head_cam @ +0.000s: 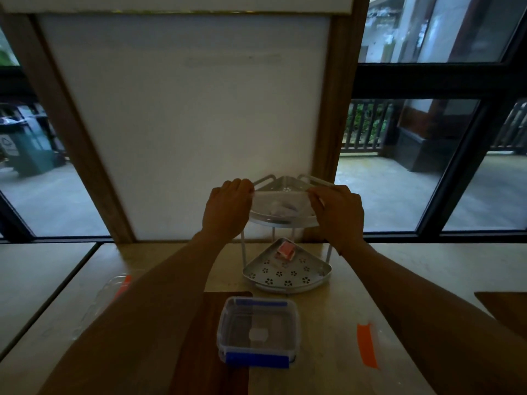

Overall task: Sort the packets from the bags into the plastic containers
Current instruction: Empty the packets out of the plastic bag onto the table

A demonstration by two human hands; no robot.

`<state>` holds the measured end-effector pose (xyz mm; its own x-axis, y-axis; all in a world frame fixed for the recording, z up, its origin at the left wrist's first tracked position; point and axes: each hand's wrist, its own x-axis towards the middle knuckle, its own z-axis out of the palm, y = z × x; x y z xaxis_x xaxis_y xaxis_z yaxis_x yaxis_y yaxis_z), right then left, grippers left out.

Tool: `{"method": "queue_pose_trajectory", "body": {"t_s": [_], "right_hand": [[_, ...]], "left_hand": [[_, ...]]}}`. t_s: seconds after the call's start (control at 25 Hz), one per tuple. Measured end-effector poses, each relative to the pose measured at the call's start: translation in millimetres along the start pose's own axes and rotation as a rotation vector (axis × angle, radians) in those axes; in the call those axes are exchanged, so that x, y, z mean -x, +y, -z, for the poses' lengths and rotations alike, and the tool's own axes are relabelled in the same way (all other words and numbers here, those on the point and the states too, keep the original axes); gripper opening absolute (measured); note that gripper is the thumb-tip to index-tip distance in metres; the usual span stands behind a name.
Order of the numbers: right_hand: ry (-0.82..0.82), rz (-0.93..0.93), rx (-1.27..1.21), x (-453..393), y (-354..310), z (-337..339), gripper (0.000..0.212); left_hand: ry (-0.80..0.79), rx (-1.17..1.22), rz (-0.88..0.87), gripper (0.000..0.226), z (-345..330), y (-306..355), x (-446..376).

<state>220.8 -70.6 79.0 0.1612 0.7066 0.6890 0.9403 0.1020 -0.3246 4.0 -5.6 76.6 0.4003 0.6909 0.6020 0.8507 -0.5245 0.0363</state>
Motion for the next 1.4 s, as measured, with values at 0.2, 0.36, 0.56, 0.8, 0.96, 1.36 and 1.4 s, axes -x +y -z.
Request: {"method": "queue_pose_trajectory", "body": {"t_s": [0.2,0.36,0.56,0.8,0.96,1.36,1.4], "right_hand": [[-0.001,-0.073,-0.098,-11,-16,31,0.027],[0.016,-0.076,-0.091,-16,-26,49,0.028],[-0.099,-0.117,-0.221,15,-33,60,0.024],[-0.421,-0.202,-0.293,121,-19,43,0.016],[-0.511,-0.189,-0.257,176,-12,31,0.017],[-0.81,-0.298,-0.271,284,-5,16,0.018],[-0.817,-0.311,-0.278,289,-5,15,0.018]], "left_hand": [[0.092,0.229,0.136,0.013,39,10,-6],[0.092,0.326,0.231,0.015,69,23,-9],[0.016,0.528,0.371,0.016,83,33,21],[-0.235,0.729,0.552,0.022,36,38,132],[-0.346,0.75,0.618,0.016,13,45,189],[-0.529,0.834,0.81,0.008,-38,51,327],[-0.523,0.84,0.826,0.01,-37,53,330]]}}
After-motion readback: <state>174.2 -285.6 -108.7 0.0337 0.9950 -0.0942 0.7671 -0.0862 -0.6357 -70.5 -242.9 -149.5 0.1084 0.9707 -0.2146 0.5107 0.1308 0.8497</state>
